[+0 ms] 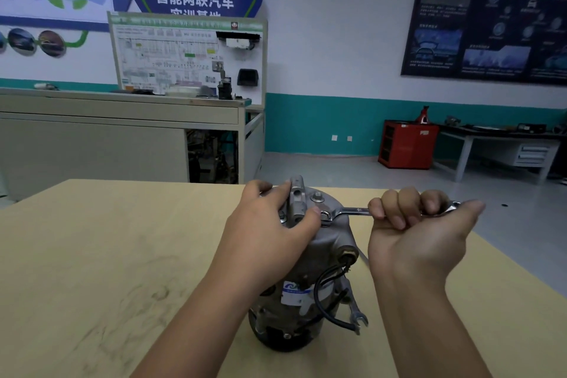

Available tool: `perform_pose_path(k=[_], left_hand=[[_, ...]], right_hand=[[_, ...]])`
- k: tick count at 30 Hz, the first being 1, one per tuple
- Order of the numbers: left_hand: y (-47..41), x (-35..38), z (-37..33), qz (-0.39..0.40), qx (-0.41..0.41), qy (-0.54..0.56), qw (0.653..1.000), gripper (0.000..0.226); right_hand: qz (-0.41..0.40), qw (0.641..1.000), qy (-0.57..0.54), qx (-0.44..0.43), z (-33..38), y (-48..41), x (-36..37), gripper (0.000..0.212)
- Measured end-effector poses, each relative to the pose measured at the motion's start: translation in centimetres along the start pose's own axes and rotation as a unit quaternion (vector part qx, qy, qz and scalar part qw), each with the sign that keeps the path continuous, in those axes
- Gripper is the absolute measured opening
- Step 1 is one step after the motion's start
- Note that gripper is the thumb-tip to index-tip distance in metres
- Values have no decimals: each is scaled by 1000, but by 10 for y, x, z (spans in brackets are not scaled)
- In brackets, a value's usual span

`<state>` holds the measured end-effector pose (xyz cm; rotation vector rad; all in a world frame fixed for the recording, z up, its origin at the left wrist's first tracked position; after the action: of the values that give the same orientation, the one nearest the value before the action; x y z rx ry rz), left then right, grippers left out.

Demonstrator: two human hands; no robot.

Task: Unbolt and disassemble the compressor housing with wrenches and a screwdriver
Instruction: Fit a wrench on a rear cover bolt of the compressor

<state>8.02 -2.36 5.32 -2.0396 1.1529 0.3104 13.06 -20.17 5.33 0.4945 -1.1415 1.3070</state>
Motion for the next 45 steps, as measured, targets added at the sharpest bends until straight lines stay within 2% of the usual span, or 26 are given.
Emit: perform_pose_path(k=[15, 19, 23, 29, 33, 35, 39, 42, 45], left_hand=[[1, 0, -12, -25, 67, 17, 997, 71], [5, -2, -12, 8, 89, 53, 995, 62], [1, -6, -8, 13, 93, 75, 993, 53], [-3, -4, -8, 24, 92, 83, 992, 56], [-2, -4, -6, 23, 94, 87, 991, 56], [-2, -3, -5, 22, 92, 88, 992, 54], [-1, -2, -3, 17, 95, 84, 992, 58], [-2, -2, -3, 10, 94, 85, 992, 58], [-1, -3, -2, 4, 90, 87, 992, 57]], right_hand=[[-24, 999, -26, 40, -8, -14, -3, 59], [-22, 992, -36, 119, -23, -20, 0, 56], [28, 984, -22, 174, -38, -31, 13, 57], [83, 936, 14, 341, -68, -43, 32, 61], [58, 914, -46, 399, -74, -47, 39, 67], [33, 932, -61, 357, -65, -52, 37, 67], [12, 991, -68, 113, -18, -56, 26, 52], [33, 999, -22, -17, 7, -40, 23, 47], [32, 998, -13, -56, 9, -29, 21, 43]])
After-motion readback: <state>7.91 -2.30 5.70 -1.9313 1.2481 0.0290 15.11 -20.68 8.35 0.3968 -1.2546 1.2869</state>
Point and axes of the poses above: each hand's wrist, its own y-axis away from the middle knuckle, its own x-axis out of the palm, z = x × y, the point moved 7 cm from there along -y, towards the middle knuckle, and after that the axes turned 6 degrees about y, right-handed, at the moved point
